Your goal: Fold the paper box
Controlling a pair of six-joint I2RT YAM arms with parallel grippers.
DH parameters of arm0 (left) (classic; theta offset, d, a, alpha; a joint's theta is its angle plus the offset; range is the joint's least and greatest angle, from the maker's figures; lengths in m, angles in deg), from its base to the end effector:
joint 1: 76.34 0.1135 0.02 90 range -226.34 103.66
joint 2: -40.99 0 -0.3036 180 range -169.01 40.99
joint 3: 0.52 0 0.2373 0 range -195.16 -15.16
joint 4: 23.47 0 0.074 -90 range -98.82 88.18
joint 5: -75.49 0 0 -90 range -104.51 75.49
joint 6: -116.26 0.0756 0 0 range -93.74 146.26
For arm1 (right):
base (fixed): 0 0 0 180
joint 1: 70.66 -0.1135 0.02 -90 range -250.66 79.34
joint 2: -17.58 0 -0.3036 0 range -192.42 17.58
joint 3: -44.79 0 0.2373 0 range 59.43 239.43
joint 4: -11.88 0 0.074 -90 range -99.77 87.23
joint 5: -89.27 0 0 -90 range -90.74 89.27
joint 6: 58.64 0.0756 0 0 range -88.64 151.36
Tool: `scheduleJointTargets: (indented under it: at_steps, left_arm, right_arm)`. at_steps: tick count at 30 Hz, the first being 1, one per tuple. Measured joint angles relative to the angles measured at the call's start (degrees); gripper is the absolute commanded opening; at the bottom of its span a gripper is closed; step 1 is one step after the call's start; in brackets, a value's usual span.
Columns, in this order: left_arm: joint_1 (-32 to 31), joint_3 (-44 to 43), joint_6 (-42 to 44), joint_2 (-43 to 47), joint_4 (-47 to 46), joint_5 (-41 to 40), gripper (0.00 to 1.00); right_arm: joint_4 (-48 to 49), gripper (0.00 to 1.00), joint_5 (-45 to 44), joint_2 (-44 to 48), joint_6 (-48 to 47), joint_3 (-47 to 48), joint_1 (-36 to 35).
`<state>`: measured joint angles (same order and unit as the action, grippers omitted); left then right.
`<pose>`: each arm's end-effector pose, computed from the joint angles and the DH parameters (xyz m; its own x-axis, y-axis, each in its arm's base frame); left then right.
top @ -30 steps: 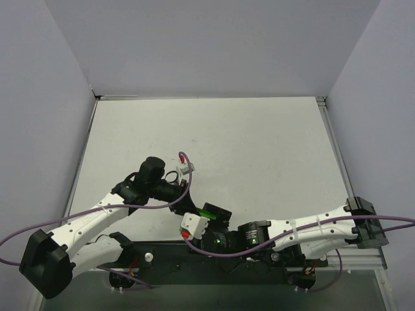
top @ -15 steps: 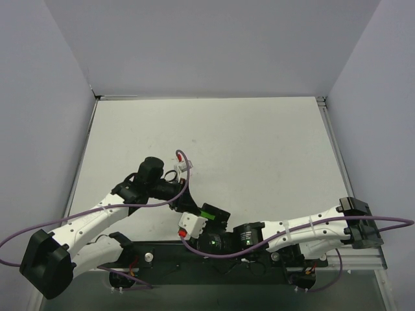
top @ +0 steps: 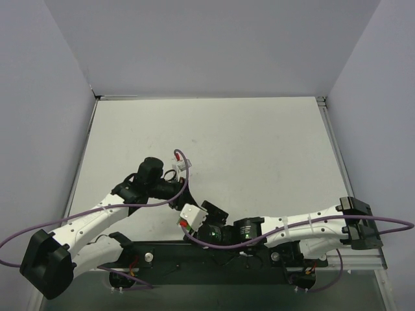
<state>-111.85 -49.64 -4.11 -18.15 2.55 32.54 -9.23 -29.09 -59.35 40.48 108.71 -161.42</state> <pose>0.1302 -0.1609 0.2590 -0.8569 0.1882 -0.4799 0.5150 0.3547 -0.7804 0.0319 0.2993 0.2770 -0.1329 -0.4933 -0.8596 -0.8751 0.4656 -0.1319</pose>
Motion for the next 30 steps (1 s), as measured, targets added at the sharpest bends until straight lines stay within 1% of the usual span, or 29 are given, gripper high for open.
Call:
scheduleJointTargets:
  at_steps: [1,2,3,4,5,6,7,11,18,19,23,27,30]
  left_arm:
    - [0.07,0.00,-0.13,0.07,-0.02,-0.17,0.62]
    - [0.13,0.00,-0.35,0.22,-0.39,-0.04,0.67]
    - [0.31,-0.04,-0.72,0.52,-1.18,0.42,0.70]
    - [0.48,-0.07,-1.05,1.11,-2.05,0.81,0.79]
    - [0.72,-0.09,-1.09,1.62,-2.69,1.07,0.82]
    - [0.98,-0.13,-1.20,2.01,-3.19,1.31,0.89]
    - [1.44,-0.26,-1.40,2.38,-3.74,1.60,0.90]
    - [3.30,-1.18,-1.84,3.06,-6.16,2.84,0.93]
    - [9.44,-2.99,-0.66,3.85,-6.75,4.00,0.94]
    - [10.62,-3.32,-0.35,3.91,-6.69,3.93,0.94]
    - [14.32,-4.26,1.18,3.96,-6.05,1.75,0.94]
    - [16.04,-4.35,3.32,3.96,-4.15,-2.27,0.94]
    - [16.35,-4.35,5.20,3.96,-3.45,-3.19,0.93]
  right_arm:
    - [0.28,0.26,0.44,0.00,0.83,-0.07,0.42]
    - [0.63,0.24,0.83,0.00,1.42,-0.22,0.79]
    - [1.27,0.22,1.44,0.00,2.10,-0.57,1.27]
    - [1.79,0.22,1.97,-0.02,2.80,-0.90,1.66]
    - [2.10,0.22,2.49,-0.02,3.39,-1.11,2.10]
    - [2.38,0.21,2.93,-0.02,3.96,-1.31,2.47]
    - [2.40,0.20,3.41,-0.02,4.50,-1.49,2.78]
    - [2.23,0.13,5.18,0.07,6.16,-2.84,3.17]
    - [-0.76,0.12,6.67,2.84,9.07,-5.57,3.39]
    - [-1.01,0.10,6.75,3.43,9.33,-5.90,3.45]
    - [-1.20,0.08,7.54,6.86,10.84,-8.20,4.90]
    - [1.33,0.08,11.82,11.78,11.74,-12.81,9.57]
    - [4.72,0.07,19.50,17.35,12.11,-17.66,16.94]
